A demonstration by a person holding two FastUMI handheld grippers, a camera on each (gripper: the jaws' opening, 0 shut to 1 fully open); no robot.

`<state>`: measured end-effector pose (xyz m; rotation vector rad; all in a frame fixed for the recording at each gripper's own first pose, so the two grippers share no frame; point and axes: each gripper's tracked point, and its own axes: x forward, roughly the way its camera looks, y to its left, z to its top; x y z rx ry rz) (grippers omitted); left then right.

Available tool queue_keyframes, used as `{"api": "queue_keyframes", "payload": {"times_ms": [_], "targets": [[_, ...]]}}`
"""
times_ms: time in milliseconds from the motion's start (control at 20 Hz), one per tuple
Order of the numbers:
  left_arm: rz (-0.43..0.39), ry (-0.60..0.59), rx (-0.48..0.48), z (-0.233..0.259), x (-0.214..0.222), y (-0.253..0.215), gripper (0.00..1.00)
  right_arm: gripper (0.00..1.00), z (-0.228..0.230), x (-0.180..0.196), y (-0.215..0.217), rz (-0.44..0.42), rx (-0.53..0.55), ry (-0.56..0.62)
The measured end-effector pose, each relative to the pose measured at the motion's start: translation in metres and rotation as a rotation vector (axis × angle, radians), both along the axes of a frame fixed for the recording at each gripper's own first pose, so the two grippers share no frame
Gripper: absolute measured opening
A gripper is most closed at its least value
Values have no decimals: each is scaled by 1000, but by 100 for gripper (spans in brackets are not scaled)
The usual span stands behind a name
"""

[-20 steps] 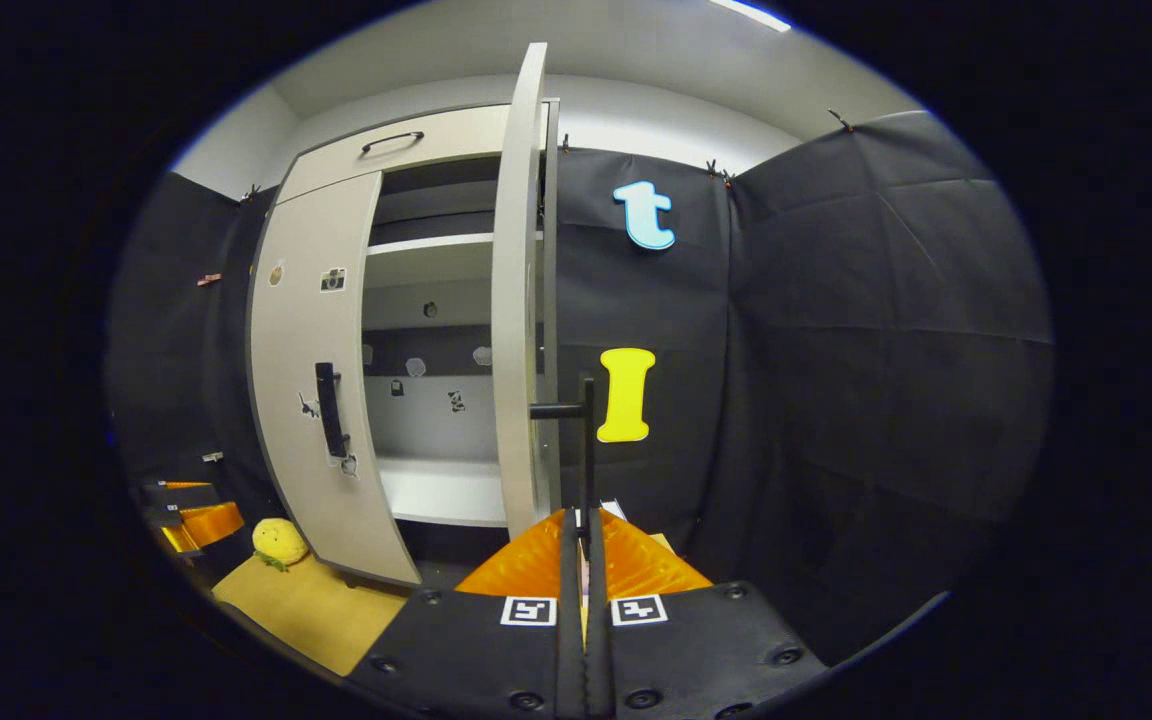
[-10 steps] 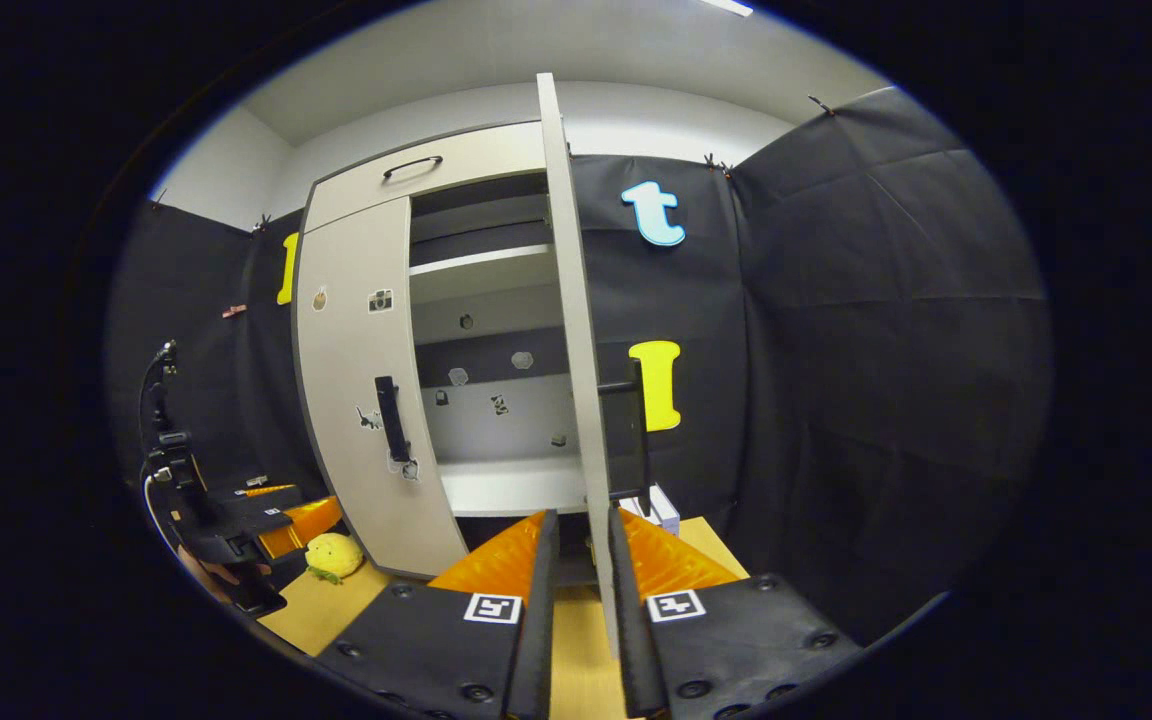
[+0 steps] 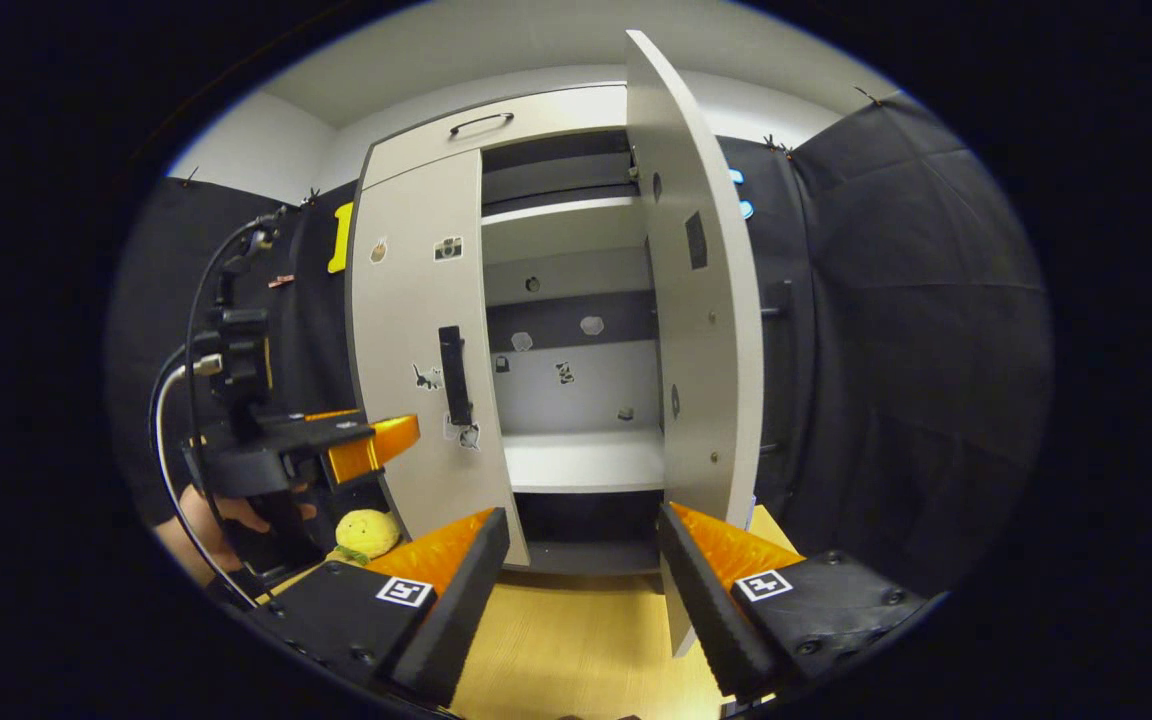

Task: Open the right door of the double-door shoe cabinet with the right hand, and open the left door with the left hand.

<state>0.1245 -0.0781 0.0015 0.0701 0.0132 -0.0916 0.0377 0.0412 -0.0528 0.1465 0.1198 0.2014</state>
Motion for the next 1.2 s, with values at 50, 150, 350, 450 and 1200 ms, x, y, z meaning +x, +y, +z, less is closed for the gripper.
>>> {"api": "queue_keyframes", "payload": {"times_ms": [50, 150, 350, 450, 1200], "targets": [[9, -14, 1, 5, 9, 1, 95, 99, -6, 5, 3, 3, 1, 6], [15, -18, -17, 12, 28, -2, 95, 100, -22, 14, 7, 14, -9, 25], [15, -1, -50, 21, 68, -10, 95, 99, -43, 28, 17, 60, -26, 47], [23, 12, -50, 23, 88, -11, 95, 99, -51, 34, 19, 78, -66, 40], [57, 43, -95, 21, 132, -17, 36, 99, -79, 63, 29, 189, -88, 71]]}}
